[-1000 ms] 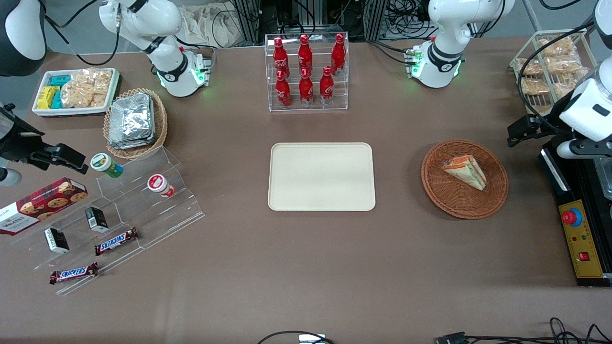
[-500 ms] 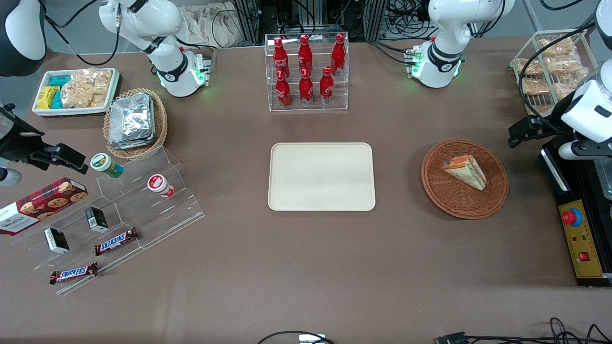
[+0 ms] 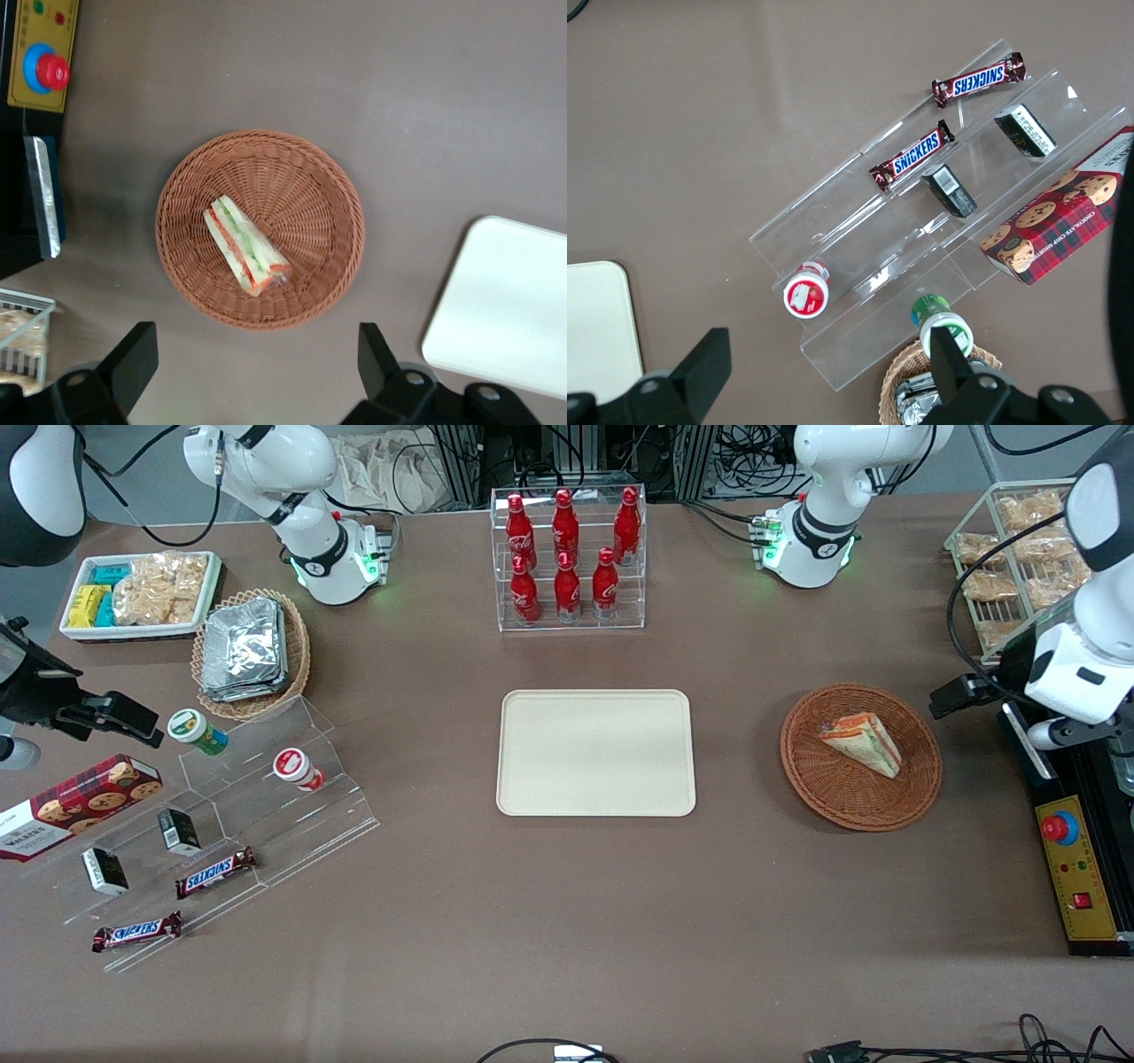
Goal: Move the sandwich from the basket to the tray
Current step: 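Move the left gripper over the sandwich in the wicker basket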
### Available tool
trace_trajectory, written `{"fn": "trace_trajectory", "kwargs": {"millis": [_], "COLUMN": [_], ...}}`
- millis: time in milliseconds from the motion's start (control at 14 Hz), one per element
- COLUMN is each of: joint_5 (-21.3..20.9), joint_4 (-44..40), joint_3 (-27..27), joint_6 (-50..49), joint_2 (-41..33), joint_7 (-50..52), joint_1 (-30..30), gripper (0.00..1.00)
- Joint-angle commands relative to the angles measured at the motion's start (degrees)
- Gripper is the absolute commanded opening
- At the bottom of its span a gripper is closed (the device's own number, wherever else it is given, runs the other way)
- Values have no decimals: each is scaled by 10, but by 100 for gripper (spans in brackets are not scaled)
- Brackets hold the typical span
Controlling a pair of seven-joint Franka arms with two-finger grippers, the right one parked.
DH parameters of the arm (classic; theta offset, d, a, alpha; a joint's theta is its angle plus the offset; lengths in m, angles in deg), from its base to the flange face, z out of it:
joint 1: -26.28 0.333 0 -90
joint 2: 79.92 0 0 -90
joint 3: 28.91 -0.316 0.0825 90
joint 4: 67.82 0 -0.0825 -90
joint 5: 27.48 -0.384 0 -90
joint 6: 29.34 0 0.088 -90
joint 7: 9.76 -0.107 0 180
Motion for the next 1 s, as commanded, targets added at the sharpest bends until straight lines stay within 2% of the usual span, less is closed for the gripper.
{"fn": "trace_trajectory", "kwargs": {"millis": [0,500,929], "joint_5": [2,6,8], "joint_4": [148,244,345], "joint_3": [2,2,2], "joint_6": [86,178,319], "joint_2": [-82,-81,-69], "joint_7": [42,145,203], "joint_1": [13,13,13], "gripper": [100,100,100]}}
